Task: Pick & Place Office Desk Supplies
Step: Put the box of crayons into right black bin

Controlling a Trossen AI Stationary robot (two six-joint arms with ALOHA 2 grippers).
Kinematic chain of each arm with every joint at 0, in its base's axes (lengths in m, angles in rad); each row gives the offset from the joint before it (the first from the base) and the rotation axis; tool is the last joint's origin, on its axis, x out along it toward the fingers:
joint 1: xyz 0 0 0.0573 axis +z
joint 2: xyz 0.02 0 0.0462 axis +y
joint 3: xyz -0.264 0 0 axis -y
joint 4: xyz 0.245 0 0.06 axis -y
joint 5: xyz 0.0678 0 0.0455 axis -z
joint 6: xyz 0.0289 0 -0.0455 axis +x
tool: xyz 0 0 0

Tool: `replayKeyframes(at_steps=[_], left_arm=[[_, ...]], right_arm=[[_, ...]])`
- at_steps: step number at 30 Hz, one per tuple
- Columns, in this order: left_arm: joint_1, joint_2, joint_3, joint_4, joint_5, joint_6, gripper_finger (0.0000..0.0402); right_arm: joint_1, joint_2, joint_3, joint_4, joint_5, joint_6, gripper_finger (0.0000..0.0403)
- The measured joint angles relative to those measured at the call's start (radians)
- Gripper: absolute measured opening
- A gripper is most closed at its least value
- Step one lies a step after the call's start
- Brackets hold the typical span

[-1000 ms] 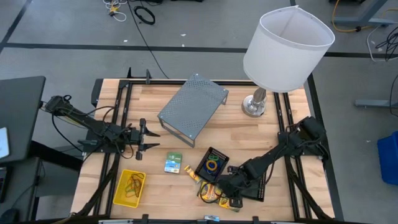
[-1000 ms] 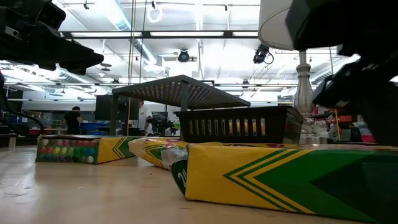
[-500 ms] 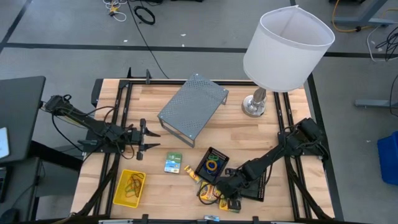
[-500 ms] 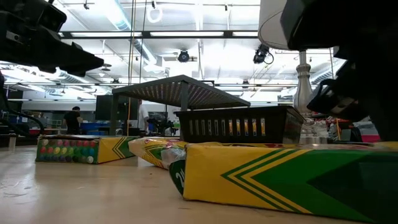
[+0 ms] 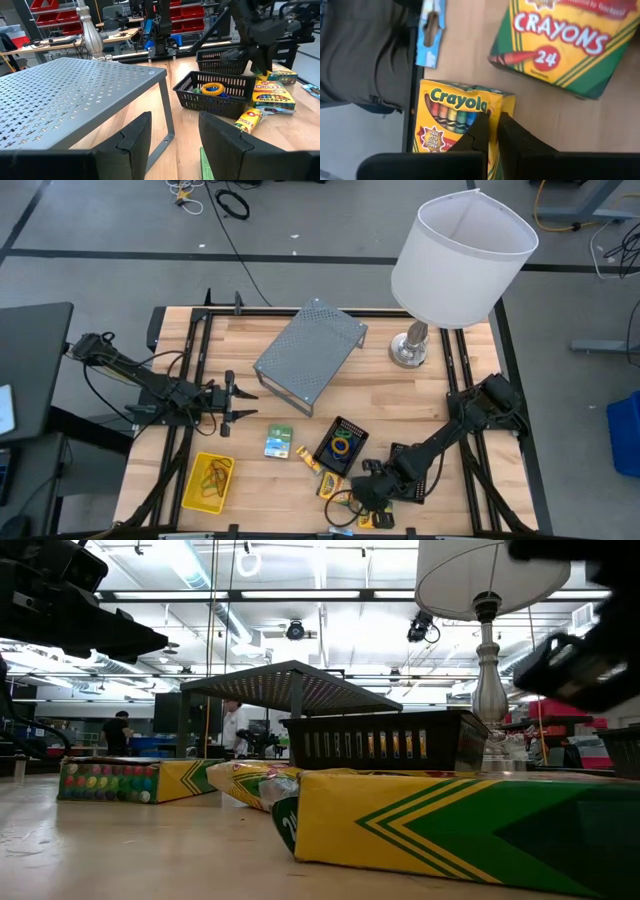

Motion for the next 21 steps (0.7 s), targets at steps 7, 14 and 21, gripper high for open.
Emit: replayKeyframes(at_steps=[7,14,21], left_arm=[[0.0,0.0,0.0,0.0,0.0,0.0,0.0169],[0.0,0.0,0.0,0.0,0.0,-0.001,0.0169],[0.0,0.0,0.0,0.0,0.0,-0.003,0.0169]], right_arm=[[0.028,0.0,0.055,-0.023,0.084,0.001,0.0017],[0.05,0.0,0.074,-0.023,0.188,0.011,0.0016],[0.084,-0.01,0.074,-0.027,0.316,0.031,0.0016]])
